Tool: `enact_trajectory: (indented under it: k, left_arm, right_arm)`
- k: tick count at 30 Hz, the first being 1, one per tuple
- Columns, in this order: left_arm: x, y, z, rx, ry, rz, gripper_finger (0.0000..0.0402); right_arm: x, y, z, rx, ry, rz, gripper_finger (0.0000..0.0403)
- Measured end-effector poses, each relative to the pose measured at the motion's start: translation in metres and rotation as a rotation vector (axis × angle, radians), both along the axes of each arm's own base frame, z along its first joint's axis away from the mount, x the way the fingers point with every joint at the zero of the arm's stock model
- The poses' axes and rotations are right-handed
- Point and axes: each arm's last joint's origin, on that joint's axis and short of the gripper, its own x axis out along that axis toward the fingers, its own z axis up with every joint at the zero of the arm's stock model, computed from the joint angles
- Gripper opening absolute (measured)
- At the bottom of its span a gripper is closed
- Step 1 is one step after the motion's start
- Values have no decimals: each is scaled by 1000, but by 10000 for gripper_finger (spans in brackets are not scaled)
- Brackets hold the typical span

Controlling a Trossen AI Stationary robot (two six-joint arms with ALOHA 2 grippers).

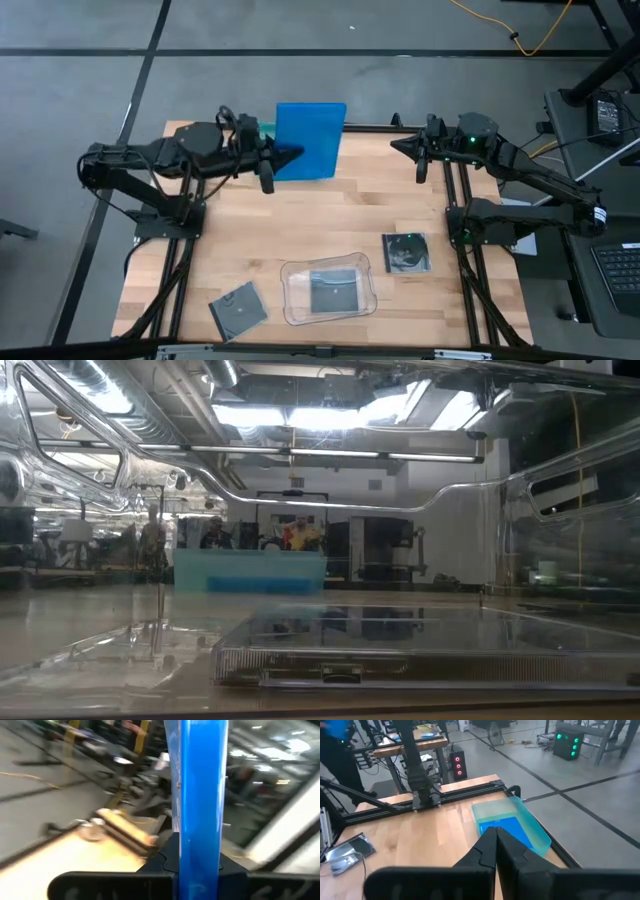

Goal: Pick & place jewel cases by type
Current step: Put the blue CD case into the green bin

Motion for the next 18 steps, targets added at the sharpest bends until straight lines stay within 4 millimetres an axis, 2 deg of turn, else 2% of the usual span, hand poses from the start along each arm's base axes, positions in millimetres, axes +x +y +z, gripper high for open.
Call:
enact_trajectory:
  k: [3,11,18]
  left_arm:
    - [1,5,4,-31,-42,-94,5]
    - [1,25,2,-34,-22,-70,6]
    - [-16,66,-20,-69,231,-62,5]
  right_arm:
    - [0,1,0,-6,0,41,6]
    - [1,3,0,-40,4,106,6]
    - [0,3,-1,-67,16,118,6]
